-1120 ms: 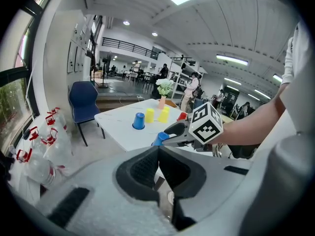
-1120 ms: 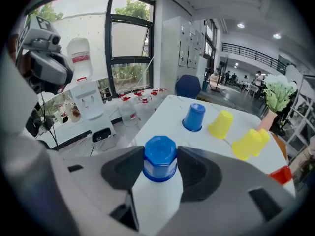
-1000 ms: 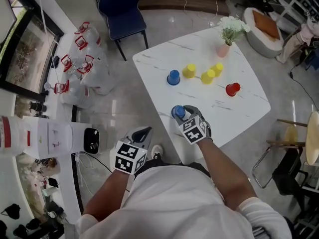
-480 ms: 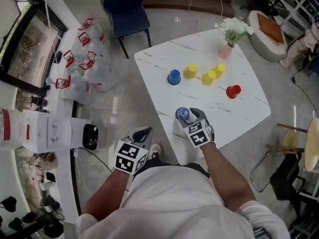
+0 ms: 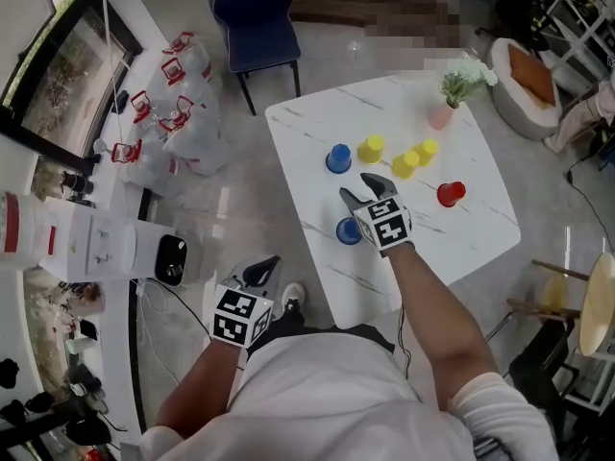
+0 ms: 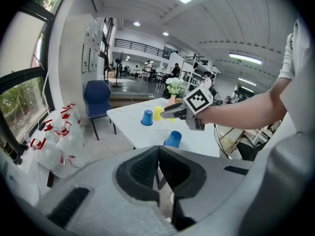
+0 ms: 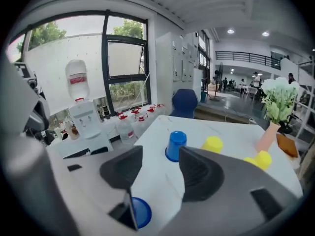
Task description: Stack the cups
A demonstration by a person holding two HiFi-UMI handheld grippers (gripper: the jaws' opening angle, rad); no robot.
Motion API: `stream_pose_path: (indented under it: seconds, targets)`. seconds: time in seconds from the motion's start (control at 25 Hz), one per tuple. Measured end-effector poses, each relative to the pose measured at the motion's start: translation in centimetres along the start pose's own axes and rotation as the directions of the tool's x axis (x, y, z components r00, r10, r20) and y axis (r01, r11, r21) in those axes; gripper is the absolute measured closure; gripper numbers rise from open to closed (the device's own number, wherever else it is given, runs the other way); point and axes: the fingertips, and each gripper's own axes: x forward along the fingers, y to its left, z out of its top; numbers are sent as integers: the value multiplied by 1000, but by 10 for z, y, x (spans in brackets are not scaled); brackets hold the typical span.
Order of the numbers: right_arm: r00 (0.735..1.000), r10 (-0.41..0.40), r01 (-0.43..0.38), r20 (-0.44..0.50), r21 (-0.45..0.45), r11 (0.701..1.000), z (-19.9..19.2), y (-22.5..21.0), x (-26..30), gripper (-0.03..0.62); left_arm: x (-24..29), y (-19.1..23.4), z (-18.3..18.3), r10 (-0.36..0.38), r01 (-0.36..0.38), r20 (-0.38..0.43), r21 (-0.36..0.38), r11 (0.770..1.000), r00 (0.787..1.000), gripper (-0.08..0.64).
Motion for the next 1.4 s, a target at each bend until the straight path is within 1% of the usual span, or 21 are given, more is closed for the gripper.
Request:
stream_pose_path:
  seconds: [0.12,0.32,0.44,0.52,0.6,0.68,0.72,0.76,0.92,1.08,1.28,1.4]
  targets:
    - [1000,-2,2,-30,-5,1000,6,-18,27,357,-12,9,-4,50,-49,9,-29,998,999,551]
    - [996,-25,21,-89,-51,998,8,-40,66,349,-29,20,-12,115,-114,13,-61,992,993,551]
    - [994,-20,16,-103,-44,999,11,-44,81,339,-39,24,-18,143,-142,8,-80,987,990,551]
    - [993,-17,13,-119,-32,999,10,-45,89,316,-44,25,-24,154,-153,1,-86,984,988,551]
    - [991,-13,10,-132,-24,1000,9,-45,97,314,-47,24,-28,159,-159,-6,-90,983,987,551]
    - [990,-5,2,-143,-23,1000,7,-44,103,325,-48,23,-31,161,-161,-12,-92,983,987,551]
    - [990,-5,1,-144,-26,1000,7,-43,104,343,-48,23,-32,160,-161,-14,-92,983,987,551]
    - [990,-6,2,-140,-29,1000,8,-42,103,377,-48,22,-32,159,-160,-14,-92,983,987,551]
    - [997,2,-4,-76,-22,1000,22,-37,84,377,-43,20,-25,137,-137,-4,-80,987,991,551]
    - [1000,-4,4,-3,-13,1000,36,-30,43,377,-28,15,-14,85,-84,14,-52,995,996,551]
    - [998,-45,46,51,-15,999,36,-27,-18,377,-3,4,6,-5,4,31,9,1000,1000,551]
    - [994,-89,88,61,14,996,26,-28,-52,377,11,-5,15,-63,62,24,56,996,998,551]
